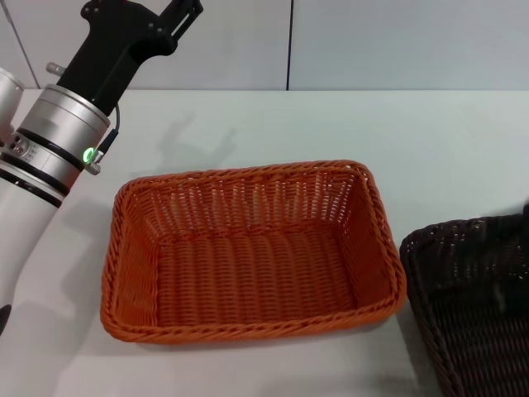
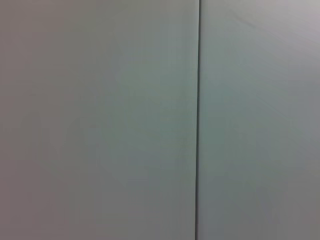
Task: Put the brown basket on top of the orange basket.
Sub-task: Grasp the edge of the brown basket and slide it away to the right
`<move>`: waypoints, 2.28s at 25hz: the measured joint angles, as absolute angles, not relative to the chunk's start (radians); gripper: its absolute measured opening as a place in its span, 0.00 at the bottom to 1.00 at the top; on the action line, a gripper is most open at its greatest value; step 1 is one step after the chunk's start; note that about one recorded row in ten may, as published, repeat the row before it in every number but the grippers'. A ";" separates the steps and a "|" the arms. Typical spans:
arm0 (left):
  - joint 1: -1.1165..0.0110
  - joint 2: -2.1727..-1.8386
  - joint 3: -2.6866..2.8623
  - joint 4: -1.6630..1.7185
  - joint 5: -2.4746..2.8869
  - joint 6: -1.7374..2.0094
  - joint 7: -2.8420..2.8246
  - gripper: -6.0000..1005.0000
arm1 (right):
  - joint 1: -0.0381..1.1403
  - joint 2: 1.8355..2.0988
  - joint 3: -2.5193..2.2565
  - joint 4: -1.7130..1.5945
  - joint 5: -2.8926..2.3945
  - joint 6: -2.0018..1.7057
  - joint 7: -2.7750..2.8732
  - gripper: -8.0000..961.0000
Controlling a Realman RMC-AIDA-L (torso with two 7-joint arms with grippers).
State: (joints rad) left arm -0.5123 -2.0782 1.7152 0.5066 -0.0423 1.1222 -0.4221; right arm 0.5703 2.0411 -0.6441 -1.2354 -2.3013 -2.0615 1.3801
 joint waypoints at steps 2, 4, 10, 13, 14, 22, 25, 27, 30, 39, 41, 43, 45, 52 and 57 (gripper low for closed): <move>-0.510 -2.078 1.715 0.507 -0.043 1.125 -0.422 0.84 | 0.566 2.038 -0.580 -1.257 -2.207 -1.991 1.379 0.58; -0.507 -2.076 1.715 0.507 -0.043 1.127 -0.422 0.84 | 0.564 2.035 -0.565 -1.263 -2.184 -1.968 1.379 0.58; -0.502 -2.075 1.716 0.507 -0.043 1.129 -0.422 0.84 | 0.574 2.017 -0.509 -1.274 -2.161 -1.861 1.378 0.58; -0.501 -2.075 1.715 0.506 -0.043 1.129 -0.422 0.84 | 0.578 2.016 -0.496 -1.277 -2.157 -1.779 1.417 0.58; -0.501 -2.075 1.715 0.505 -0.043 1.129 -0.422 0.84 | 0.578 2.016 -0.496 -1.277 -2.157 -1.779 1.417 0.58; -0.503 -2.075 1.715 0.498 -0.043 1.124 -0.421 0.84 | 0.641 1.990 -0.526 -1.289 -2.373 -1.732 1.563 0.57; -0.503 -2.075 1.715 0.498 -0.043 1.124 -0.421 0.84 | 0.677 1.975 -0.544 -1.297 -2.485 -1.794 1.565 0.57; -0.515 -2.076 1.713 0.469 -0.043 1.122 -0.420 0.84 | 0.691 1.971 -0.552 -1.306 -2.539 -1.821 1.560 0.57; -0.516 -2.077 1.710 0.461 -0.044 1.122 -0.419 0.84 | 0.698 1.968 -0.573 -1.326 -2.590 -1.844 1.551 0.57; -0.511 -2.078 1.715 0.454 -0.047 1.120 -0.419 0.84 | 0.703 1.970 -0.671 -1.329 -2.657 -1.881 1.528 0.57; -0.510 -2.079 1.715 0.454 -0.047 1.120 -0.419 0.84 | 0.705 1.973 -0.674 -1.317 -2.648 -1.882 1.516 0.57; -0.509 -2.078 1.715 0.454 -0.047 1.120 -0.419 0.84 | 0.705 1.973 -0.675 -1.310 -2.642 -1.882 1.513 0.57; -0.507 -2.079 1.716 0.453 -0.046 1.120 -0.419 0.84 | 0.706 1.976 -0.675 -1.292 -2.626 -1.876 1.508 0.57; -0.519 -2.079 1.711 0.433 -0.046 1.117 -0.420 0.84 | 0.722 1.984 -0.676 -1.234 -2.607 -1.869 1.514 0.57; -0.524 -2.079 1.708 0.431 -0.049 1.117 -0.419 0.84 | 0.724 1.981 -0.688 -1.200 -2.592 -1.862 1.511 0.57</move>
